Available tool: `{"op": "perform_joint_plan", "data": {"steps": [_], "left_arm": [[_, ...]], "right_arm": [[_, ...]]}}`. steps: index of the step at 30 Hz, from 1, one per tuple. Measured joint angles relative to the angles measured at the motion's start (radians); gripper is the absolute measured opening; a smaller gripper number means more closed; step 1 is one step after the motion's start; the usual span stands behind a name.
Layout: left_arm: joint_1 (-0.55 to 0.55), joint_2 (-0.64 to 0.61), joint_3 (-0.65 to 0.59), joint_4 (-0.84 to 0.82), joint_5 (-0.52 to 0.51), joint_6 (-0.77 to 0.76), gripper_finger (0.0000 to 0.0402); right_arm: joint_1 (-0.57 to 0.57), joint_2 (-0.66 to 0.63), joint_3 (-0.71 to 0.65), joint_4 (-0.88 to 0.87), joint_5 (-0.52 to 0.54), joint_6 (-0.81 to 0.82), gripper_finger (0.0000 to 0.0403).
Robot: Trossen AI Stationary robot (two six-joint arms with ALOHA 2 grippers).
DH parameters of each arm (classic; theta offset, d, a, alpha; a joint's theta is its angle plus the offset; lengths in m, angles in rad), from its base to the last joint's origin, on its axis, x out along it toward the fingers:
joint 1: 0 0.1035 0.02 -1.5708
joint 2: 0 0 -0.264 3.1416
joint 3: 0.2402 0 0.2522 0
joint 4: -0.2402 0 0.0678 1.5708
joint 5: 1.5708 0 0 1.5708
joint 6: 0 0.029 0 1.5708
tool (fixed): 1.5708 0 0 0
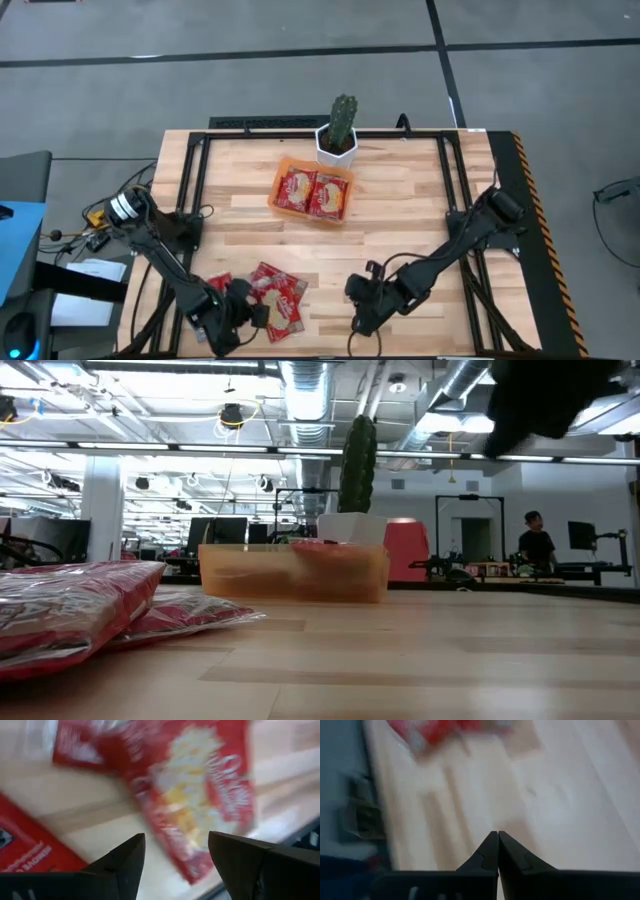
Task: Sort popcorn bags into baskets
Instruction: Put the popcorn bag into the orange bin
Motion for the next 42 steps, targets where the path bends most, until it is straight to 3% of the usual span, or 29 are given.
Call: {"op": "perform_joint_plan", "data": {"steps": [4, 11, 14, 25, 34, 42], "left_arm": [[0.008, 0.085, 0.000, 0.077, 0.017, -0.037, 0.0206], [0.045, 0.153, 0.003, 0.189, -0.169, -0.029, 0.0206], [0.063, 0.159, 0.002, 0.181, -0.192, -0.022, 0.0193], [0.145, 0.162, 0.000, 0.184, -0.229, 0.084, 0.0013], [0.159, 0.065, -0.003, 0.226, -0.210, 0.211, 0.0006], [0.206, -0.059, -0.002, 0.194, -0.270, 0.393, 0.0002]], "right_arm": [[0.012, 0.028, -0.001, 0.026, -0.001, 0.013, 0.0018], [0.017, 0.037, 0.000, 0.045, 0.020, 0.035, 0.0032], [0.005, 0.038, 0.000, 0.043, 0.023, 0.028, 0.0032], [-0.041, 0.031, -0.001, 0.037, 0.023, -0.008, 0.0022], [-0.034, -0.119, 0.000, -0.047, 0.024, -0.011, 0.0025], [-0.029, -0.269, 0.000, -0.146, 0.129, -0.011, 0.0019]]}}
